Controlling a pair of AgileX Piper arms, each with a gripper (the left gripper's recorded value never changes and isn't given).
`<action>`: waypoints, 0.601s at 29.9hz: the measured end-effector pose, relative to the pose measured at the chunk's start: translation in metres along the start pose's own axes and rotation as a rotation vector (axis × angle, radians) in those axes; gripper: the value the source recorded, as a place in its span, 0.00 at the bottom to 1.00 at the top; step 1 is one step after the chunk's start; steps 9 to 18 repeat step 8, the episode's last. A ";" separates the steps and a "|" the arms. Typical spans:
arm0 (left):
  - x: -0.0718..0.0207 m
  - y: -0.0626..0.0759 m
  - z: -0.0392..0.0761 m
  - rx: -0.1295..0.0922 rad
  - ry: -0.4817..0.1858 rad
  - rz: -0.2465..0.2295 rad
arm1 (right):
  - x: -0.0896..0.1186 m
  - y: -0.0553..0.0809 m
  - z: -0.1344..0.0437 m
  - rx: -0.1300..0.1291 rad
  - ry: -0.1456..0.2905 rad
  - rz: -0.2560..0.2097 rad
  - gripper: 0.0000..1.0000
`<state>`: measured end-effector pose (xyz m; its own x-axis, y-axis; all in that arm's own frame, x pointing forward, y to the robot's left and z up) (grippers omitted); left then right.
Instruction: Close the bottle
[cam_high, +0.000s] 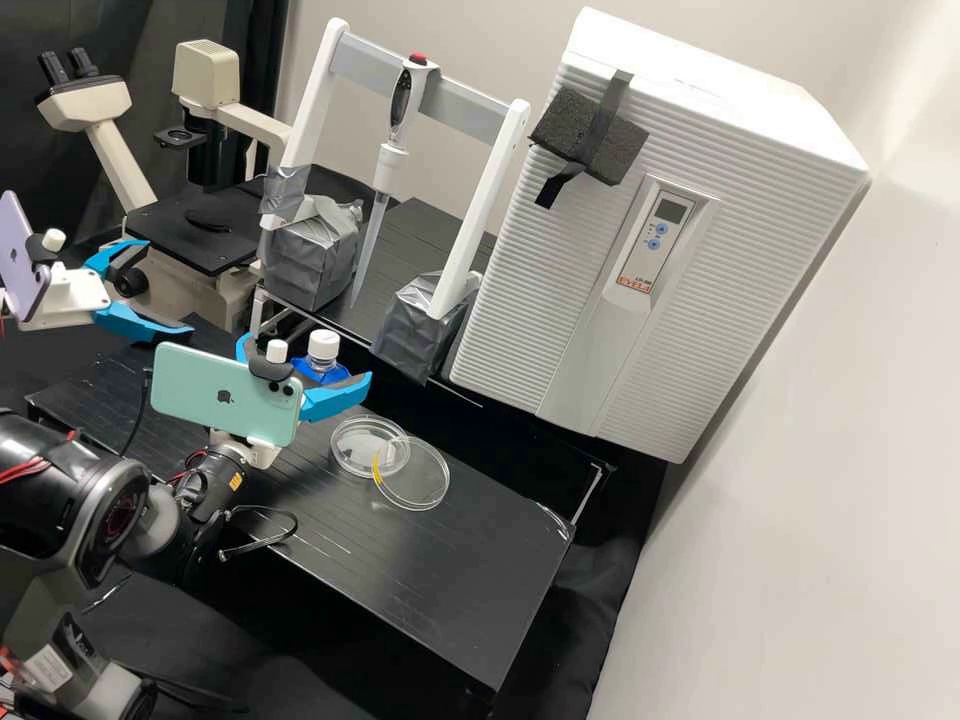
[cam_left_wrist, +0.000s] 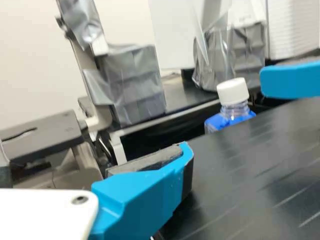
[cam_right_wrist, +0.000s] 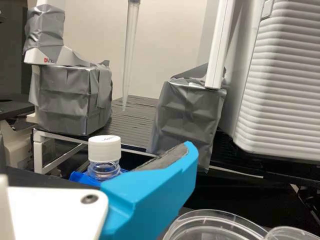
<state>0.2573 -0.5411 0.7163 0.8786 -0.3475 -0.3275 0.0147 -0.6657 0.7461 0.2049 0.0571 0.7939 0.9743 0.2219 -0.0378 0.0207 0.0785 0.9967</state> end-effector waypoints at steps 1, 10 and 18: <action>-0.0016 0.001 0.000 0.008 0.009 0.020 | 0.000 0.000 0.000 0.000 0.000 0.000 1.00; -0.0099 0.005 0.000 -0.017 0.012 0.093 | 0.000 0.000 0.000 -0.001 0.002 -0.001 1.00; -0.0099 0.005 0.000 -0.017 0.012 0.093 | 0.000 0.000 0.000 -0.001 0.002 -0.001 1.00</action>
